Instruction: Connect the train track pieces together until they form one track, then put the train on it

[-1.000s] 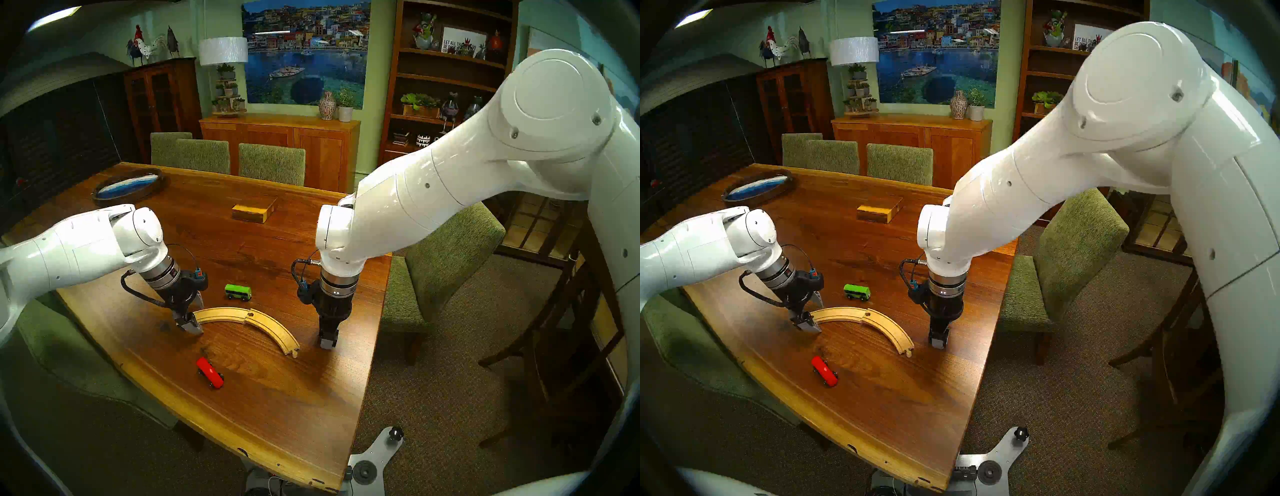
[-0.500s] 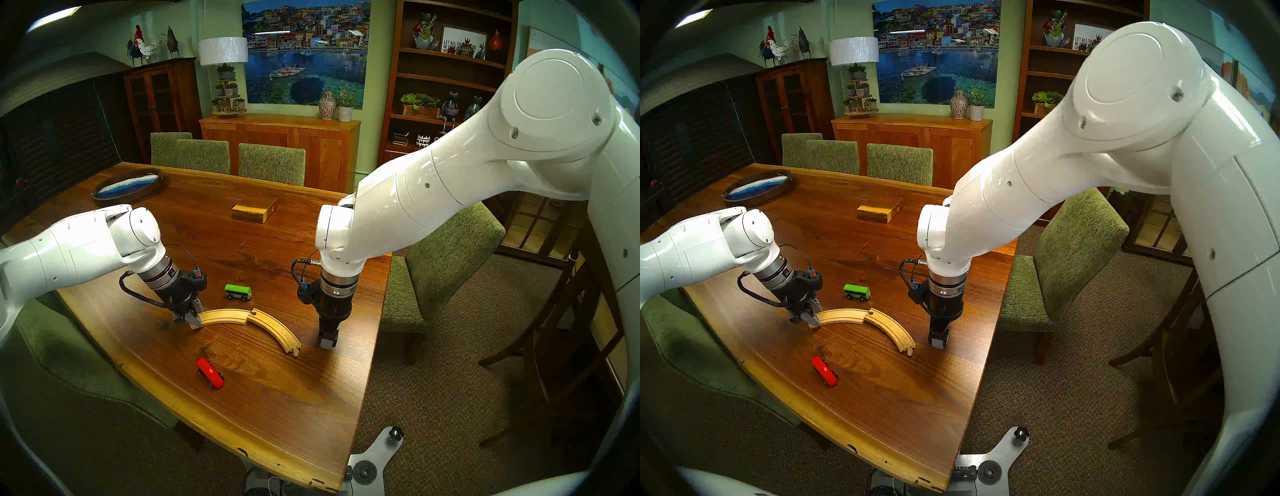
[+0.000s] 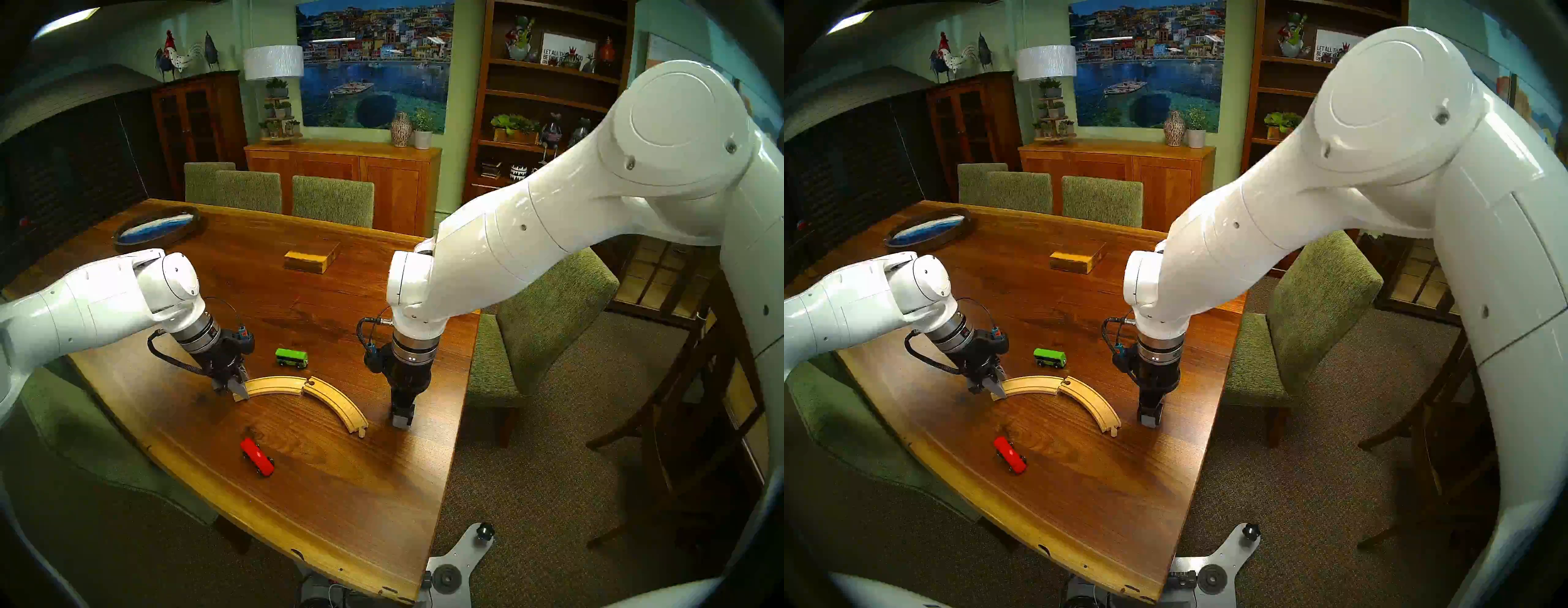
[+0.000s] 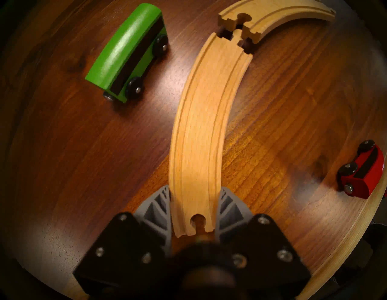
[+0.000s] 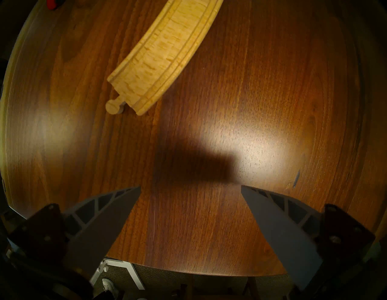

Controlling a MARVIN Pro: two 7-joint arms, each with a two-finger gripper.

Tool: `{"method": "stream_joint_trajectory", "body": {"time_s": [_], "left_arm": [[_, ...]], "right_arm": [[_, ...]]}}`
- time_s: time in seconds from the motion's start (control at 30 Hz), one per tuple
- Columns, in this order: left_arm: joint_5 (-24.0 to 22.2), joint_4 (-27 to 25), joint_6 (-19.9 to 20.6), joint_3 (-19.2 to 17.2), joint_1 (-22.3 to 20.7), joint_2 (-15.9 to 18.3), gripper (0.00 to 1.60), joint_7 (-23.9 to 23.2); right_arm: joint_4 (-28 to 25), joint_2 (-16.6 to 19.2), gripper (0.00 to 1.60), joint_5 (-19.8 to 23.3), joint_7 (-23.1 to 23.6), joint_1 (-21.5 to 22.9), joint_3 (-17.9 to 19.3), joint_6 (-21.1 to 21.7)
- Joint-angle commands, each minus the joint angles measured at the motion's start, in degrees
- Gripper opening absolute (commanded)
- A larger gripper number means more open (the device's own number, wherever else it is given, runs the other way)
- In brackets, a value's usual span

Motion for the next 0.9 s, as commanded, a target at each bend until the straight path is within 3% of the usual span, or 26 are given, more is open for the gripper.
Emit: {"method": "stream_joint_trajectory", "body": {"time_s": [0.0, 0.37, 0.87], "left_arm": [[0.6, 0.2, 0.4, -0.1, 0.0, 0.0, 0.0, 1.2], [0.6, 0.2, 0.4, -0.2, 0.0, 0.0, 0.0, 1.2], [0.7, 0.2, 0.5, -0.3, 0.1, 0.0, 0.0, 1.0]], "right_arm": [[0.3, 0.3, 1.6, 0.1, 0.1, 1.3, 0.5, 0.0], [0.6, -0.1, 1.6, 0.3, 0.6, 1.7, 0.6, 0.8], [5.3, -4.3, 1.6, 7.2, 3.2, 4.5, 4.4, 10.9]]}}
